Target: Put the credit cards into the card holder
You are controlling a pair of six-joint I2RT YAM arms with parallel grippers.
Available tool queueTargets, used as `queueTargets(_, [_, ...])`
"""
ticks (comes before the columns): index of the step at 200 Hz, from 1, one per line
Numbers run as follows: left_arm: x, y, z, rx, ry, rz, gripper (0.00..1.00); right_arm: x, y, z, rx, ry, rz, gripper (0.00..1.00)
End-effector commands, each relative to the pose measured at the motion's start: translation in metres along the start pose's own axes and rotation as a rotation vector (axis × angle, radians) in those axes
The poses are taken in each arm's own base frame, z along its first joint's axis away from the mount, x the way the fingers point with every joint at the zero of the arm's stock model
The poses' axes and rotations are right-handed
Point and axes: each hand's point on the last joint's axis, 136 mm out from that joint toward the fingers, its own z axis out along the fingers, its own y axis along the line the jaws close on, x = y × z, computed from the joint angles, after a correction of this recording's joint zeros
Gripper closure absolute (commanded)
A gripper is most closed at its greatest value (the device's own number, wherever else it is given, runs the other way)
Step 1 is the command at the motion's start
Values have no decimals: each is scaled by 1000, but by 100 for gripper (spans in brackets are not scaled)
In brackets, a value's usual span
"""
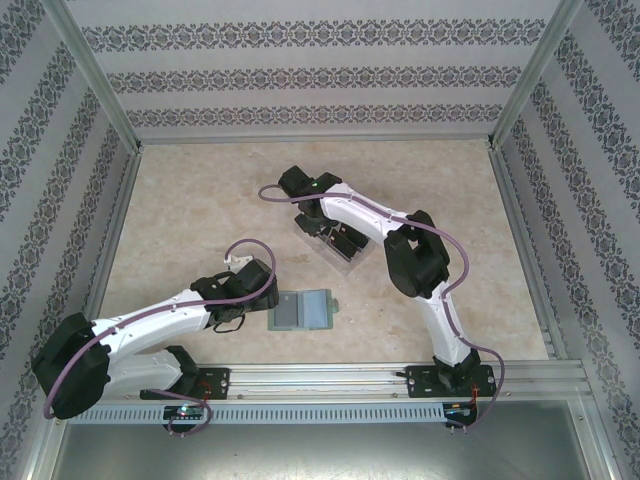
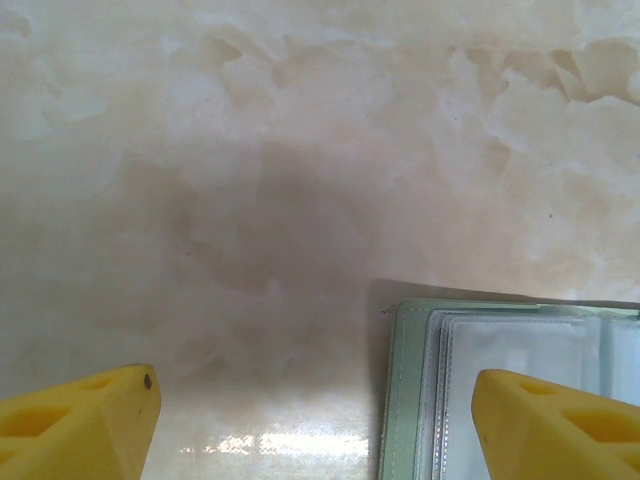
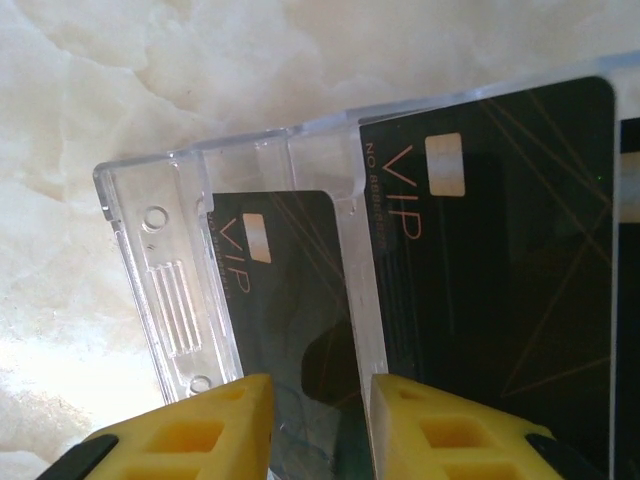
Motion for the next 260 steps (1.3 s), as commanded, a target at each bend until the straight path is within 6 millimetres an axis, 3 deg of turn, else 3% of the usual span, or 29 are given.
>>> queueTargets(1, [-4,-1,1,13,-17,-12,18,5,10,-1,-7,16,-22,69])
queueTargets(46, [-4,-1,1,13,-17,-12,18,-4,6,-11,-6,-12,-15,70])
queueTargets(122, [-4,-1,1,14,-17,-9,18,-6,8,-15,-25,-15,-16,88])
queueTargets(210, [-5,-2,1,15,-17,-6,18,-7,12,-22,-57,-11,-39,100])
queueTargets(260, [-4,-2,1,16,-13,-7,18,-15,5,-35,-71,-38,-31,100])
